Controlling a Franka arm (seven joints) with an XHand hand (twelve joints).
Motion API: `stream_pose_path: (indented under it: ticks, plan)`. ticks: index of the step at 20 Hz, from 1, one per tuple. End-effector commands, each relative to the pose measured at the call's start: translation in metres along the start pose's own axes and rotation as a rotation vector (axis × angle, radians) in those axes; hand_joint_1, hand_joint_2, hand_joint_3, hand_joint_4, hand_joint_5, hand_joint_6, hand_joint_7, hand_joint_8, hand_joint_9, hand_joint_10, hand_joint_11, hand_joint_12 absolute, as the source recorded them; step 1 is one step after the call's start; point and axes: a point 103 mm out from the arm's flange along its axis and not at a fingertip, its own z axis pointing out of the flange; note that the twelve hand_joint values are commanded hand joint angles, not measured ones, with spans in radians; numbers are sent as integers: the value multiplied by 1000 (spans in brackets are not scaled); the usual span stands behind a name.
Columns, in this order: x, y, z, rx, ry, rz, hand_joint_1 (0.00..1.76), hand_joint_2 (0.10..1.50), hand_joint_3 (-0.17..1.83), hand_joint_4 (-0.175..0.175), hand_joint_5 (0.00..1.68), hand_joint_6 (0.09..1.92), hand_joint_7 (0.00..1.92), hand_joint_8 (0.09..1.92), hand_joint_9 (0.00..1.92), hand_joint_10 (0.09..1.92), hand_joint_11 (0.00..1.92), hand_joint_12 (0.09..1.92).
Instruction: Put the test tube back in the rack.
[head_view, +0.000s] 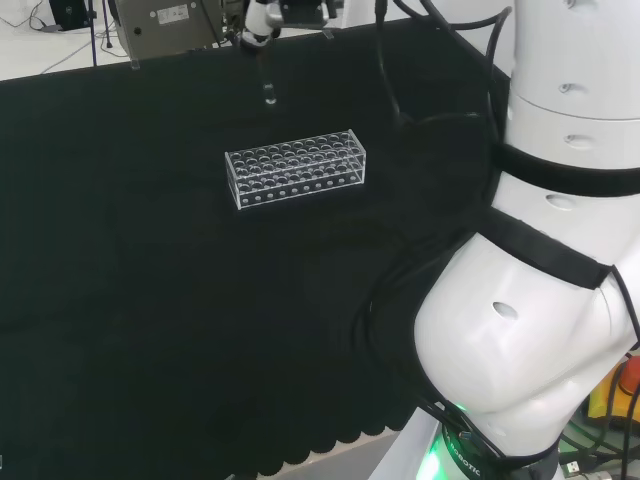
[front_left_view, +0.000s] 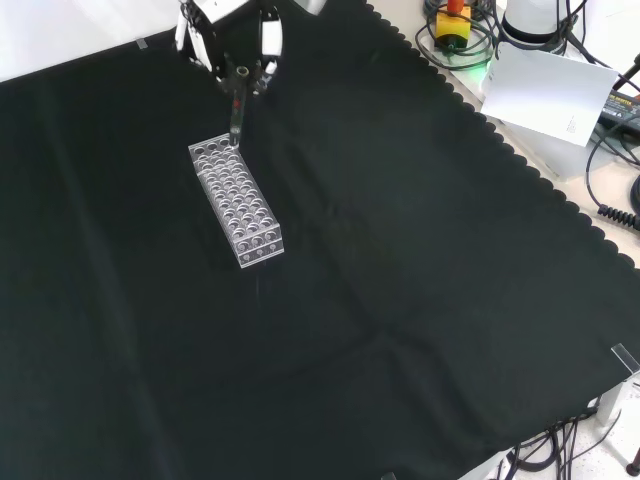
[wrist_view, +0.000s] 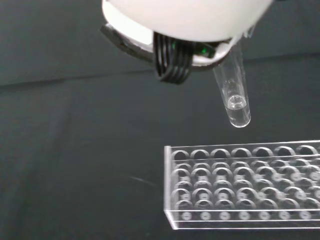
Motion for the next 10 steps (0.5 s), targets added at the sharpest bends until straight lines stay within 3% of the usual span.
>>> stream_pose_path:
  ticks: [1, 10]
  plan:
    - [19, 6, 7, 19, 3, -45, 1438, 591, 666, -175, 1356, 354, 1451, 639, 1510, 103, 804, 1254]
    - [5, 15, 29, 91, 66, -20, 1438, 591, 666, -175, 1357, 352, 1451, 638, 1511, 99, 804, 1254]
